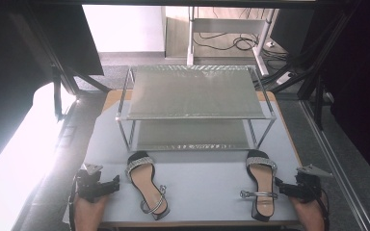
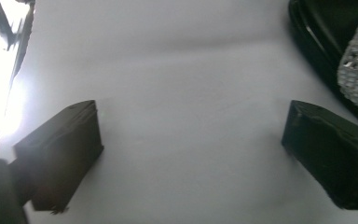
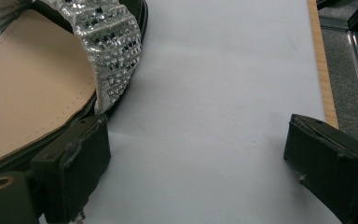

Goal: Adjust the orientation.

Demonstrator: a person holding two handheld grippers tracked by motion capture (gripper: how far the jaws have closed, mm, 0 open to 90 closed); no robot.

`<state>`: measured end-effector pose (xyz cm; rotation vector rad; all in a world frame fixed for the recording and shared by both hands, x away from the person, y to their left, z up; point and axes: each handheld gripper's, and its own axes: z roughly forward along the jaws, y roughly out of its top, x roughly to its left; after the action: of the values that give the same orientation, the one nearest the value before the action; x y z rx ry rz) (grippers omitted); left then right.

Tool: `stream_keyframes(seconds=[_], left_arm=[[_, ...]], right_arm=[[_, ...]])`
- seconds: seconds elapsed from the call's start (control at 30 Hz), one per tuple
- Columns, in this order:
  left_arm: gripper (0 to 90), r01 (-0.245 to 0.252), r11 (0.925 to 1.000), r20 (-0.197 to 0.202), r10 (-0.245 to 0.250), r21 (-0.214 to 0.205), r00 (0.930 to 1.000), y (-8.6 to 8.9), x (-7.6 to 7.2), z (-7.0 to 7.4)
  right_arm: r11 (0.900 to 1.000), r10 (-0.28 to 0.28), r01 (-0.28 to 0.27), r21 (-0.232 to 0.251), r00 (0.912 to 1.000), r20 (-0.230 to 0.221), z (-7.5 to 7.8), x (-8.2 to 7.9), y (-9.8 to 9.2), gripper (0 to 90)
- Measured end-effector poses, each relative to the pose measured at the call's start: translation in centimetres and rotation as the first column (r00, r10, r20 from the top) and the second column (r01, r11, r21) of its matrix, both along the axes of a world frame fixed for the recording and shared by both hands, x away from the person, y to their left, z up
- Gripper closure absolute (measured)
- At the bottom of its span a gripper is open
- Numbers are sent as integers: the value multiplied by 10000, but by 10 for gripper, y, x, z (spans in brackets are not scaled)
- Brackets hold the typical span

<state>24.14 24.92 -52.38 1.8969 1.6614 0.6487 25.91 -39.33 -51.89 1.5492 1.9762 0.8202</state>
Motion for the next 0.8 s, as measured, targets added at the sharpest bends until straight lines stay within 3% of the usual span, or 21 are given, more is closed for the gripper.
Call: stream_keyframes(seconds=[0.8], left_arm=[[48,-36,9999,-79,35,-119,10000,1,1,0]], right_arm=[[9999,111,-111,-2,9999,68,0,-1,0,94]])
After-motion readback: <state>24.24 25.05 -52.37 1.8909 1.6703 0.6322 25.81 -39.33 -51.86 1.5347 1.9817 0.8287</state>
